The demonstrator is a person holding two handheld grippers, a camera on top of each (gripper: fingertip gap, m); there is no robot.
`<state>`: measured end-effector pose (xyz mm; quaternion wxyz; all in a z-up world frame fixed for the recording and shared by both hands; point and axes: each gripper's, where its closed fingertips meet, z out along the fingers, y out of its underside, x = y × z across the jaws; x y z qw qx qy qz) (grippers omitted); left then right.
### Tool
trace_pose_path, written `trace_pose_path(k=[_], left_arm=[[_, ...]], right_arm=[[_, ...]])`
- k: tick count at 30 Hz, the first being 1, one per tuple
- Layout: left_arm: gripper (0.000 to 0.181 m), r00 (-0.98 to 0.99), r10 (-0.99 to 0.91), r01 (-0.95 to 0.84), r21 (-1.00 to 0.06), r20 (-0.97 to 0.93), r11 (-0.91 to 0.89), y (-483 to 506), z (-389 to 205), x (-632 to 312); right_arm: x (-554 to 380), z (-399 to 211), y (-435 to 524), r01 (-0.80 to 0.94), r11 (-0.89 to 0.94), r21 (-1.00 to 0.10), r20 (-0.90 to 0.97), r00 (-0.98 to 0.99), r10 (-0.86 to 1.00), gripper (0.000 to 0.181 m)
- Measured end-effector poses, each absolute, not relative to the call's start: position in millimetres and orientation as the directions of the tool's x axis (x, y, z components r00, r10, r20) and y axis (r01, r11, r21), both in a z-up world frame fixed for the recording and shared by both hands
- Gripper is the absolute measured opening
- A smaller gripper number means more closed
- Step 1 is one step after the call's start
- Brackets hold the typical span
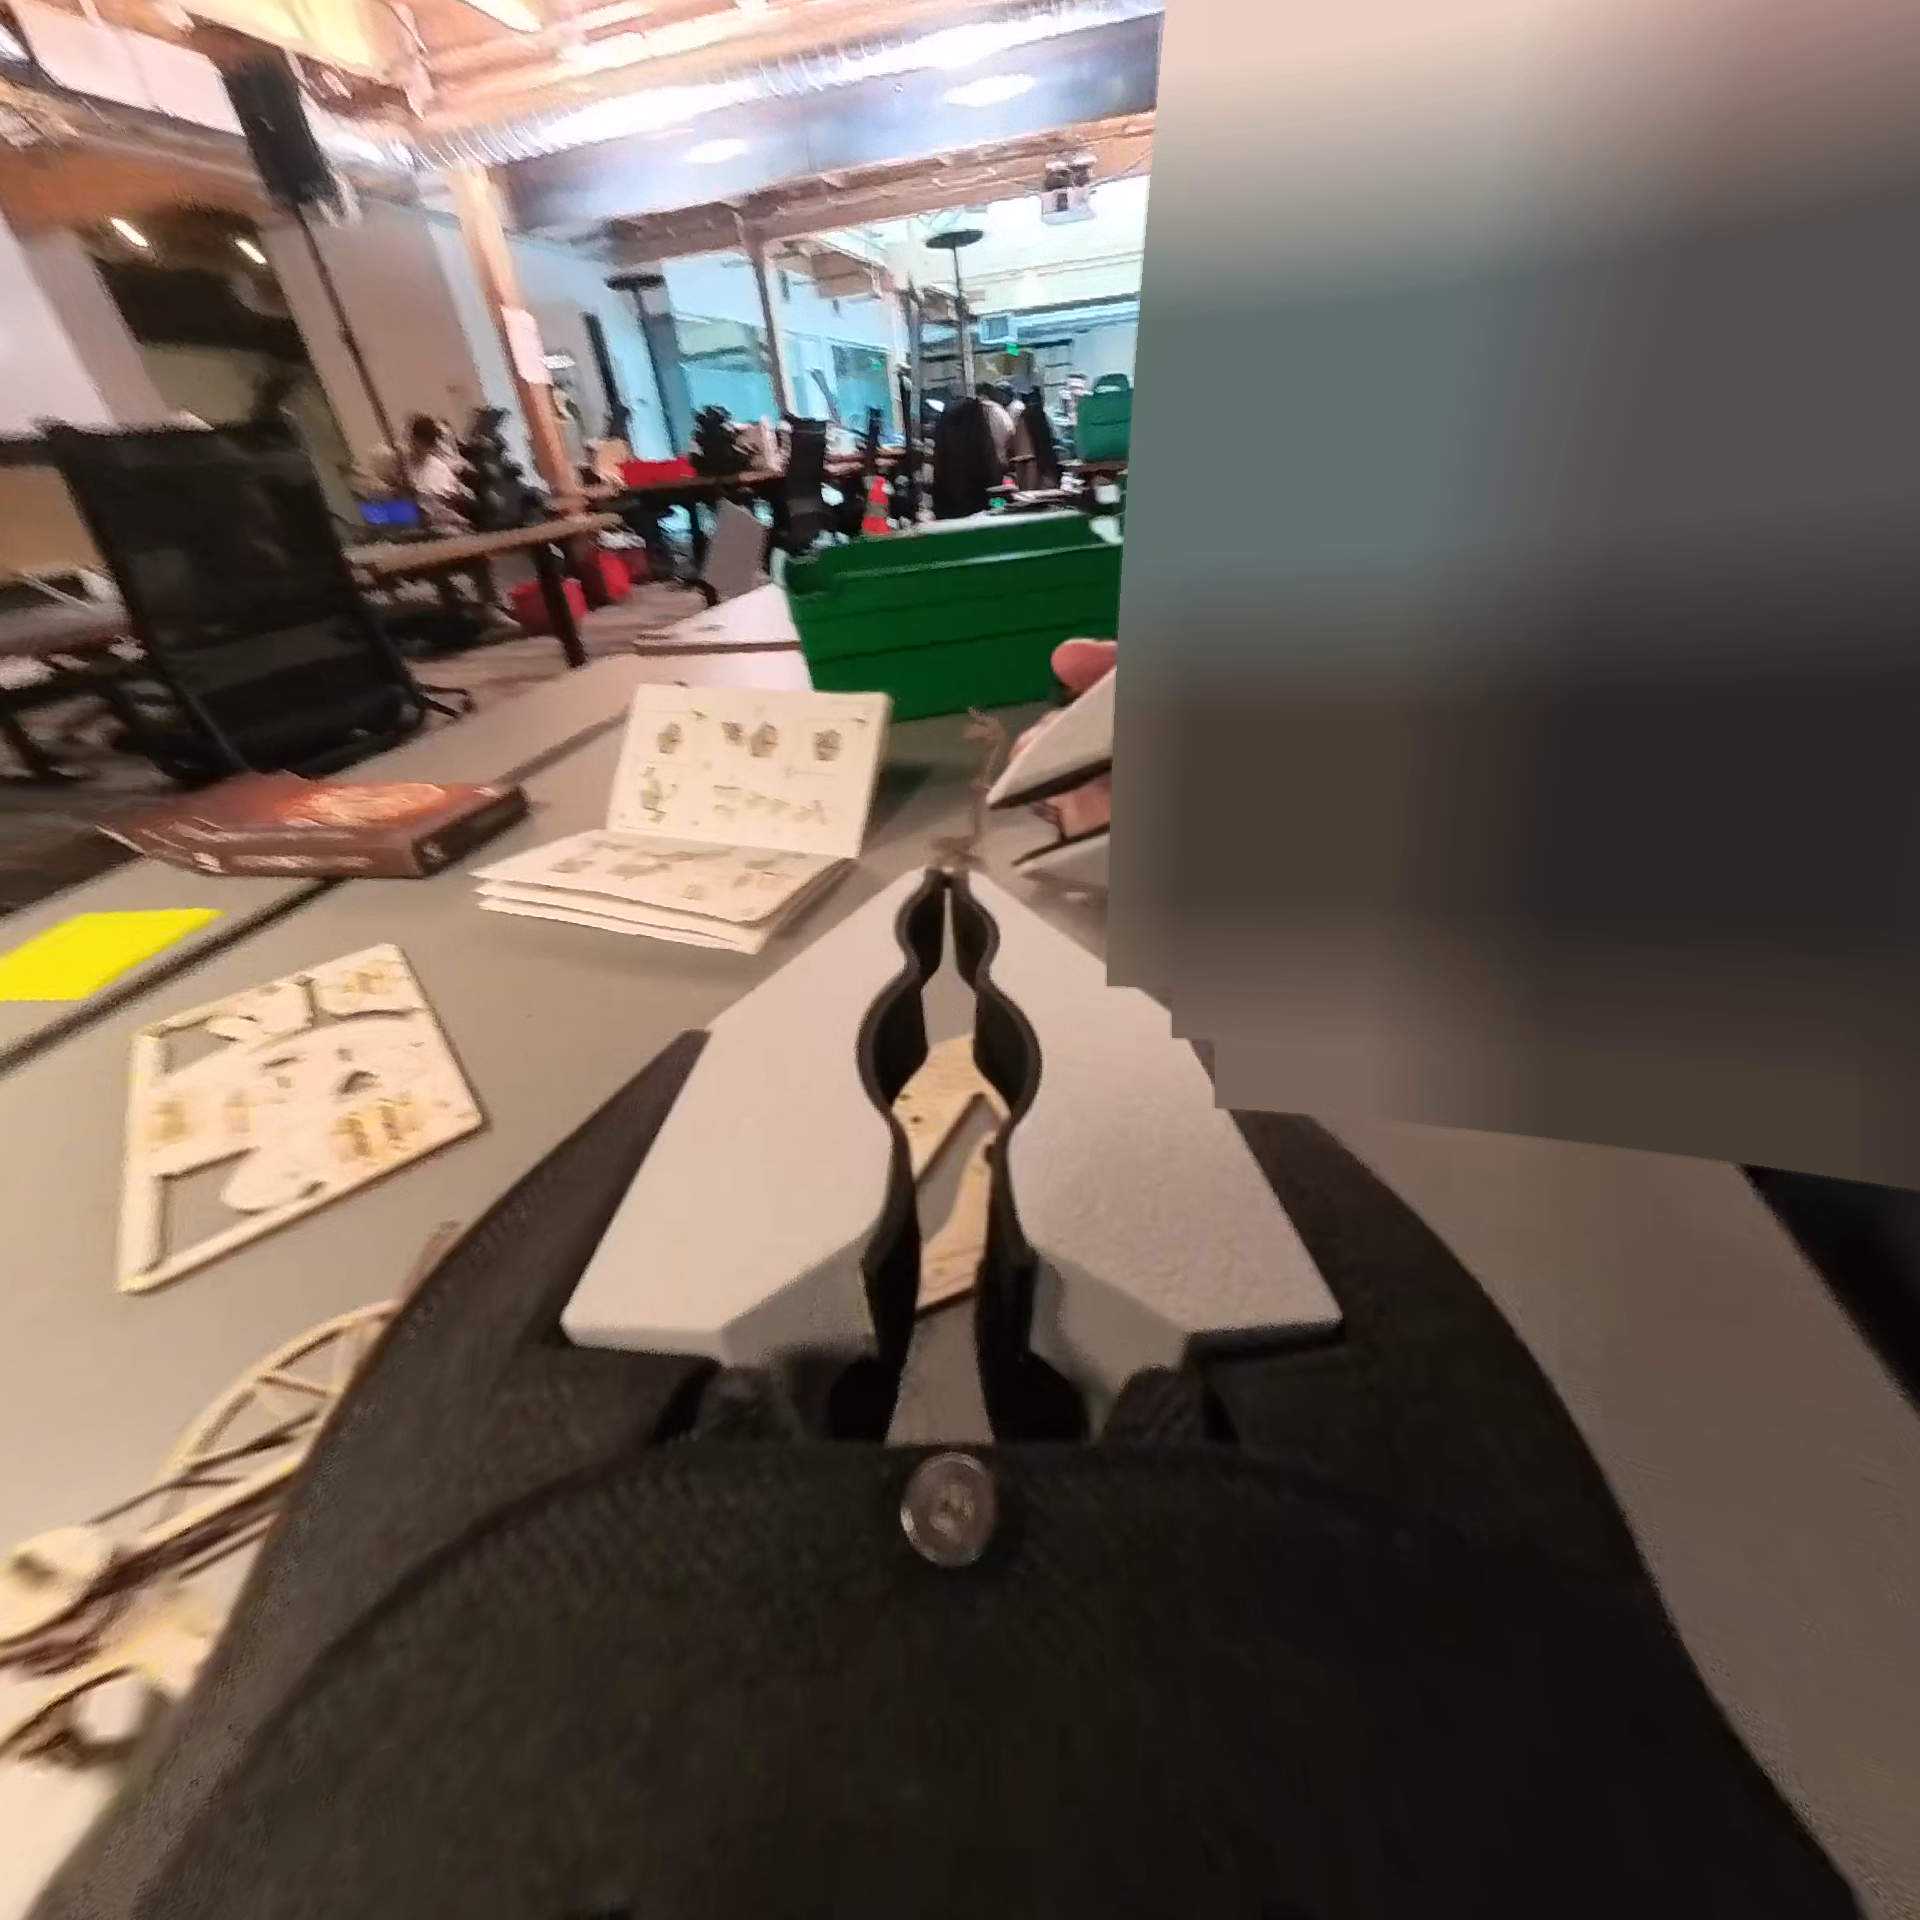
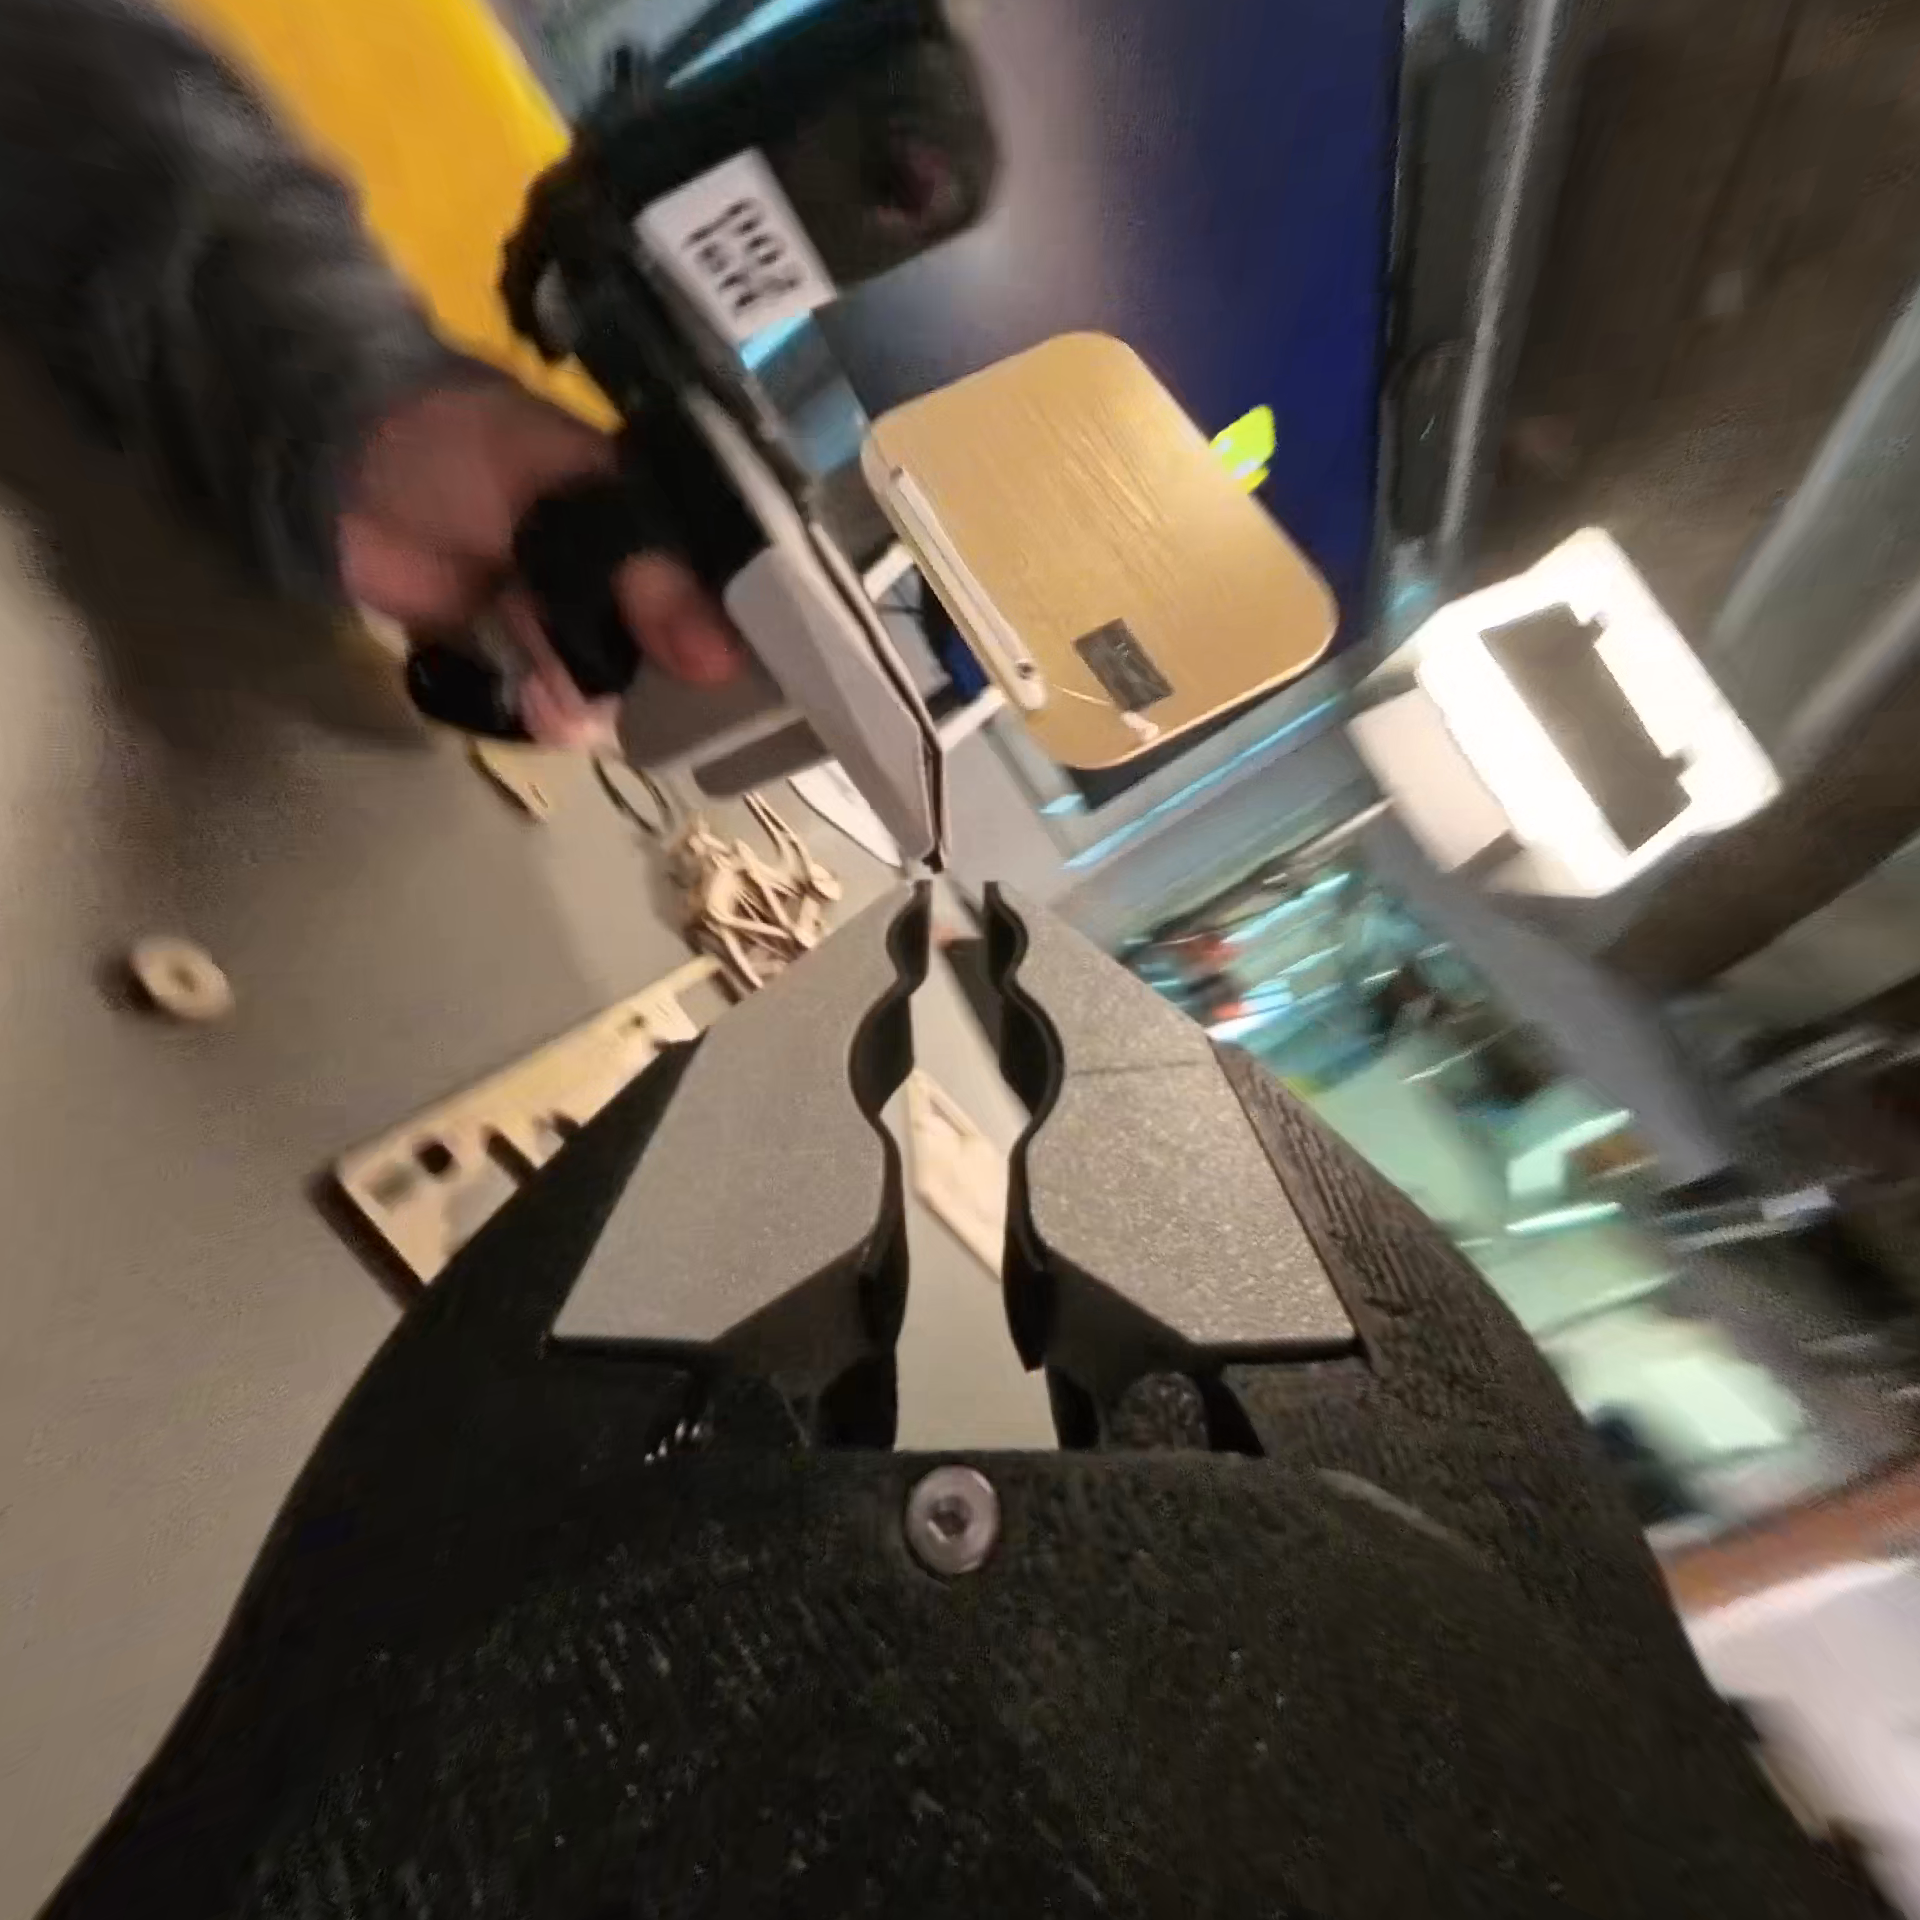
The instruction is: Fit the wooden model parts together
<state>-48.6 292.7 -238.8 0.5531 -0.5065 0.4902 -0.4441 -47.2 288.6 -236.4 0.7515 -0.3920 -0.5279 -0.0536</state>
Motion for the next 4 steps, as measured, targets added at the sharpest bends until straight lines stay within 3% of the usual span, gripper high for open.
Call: trace_pose_path(k=[2,4], left_arm=[[0.000,0.173,-0.967,0.013,-0.981,-0.189,0.194,295,-231,-54],[0.000,0.205,-0.936,0.025,-0.954,-0.287,0.298,293,-224,-56]], right_arm=[[-48,-230,291,0.289,0.513,-0.809,0.581,0.530,0.618,0.008],[-52,-222,293,-0.008,0.177,-0.984,0.148,0.512,0.846,0.009]])
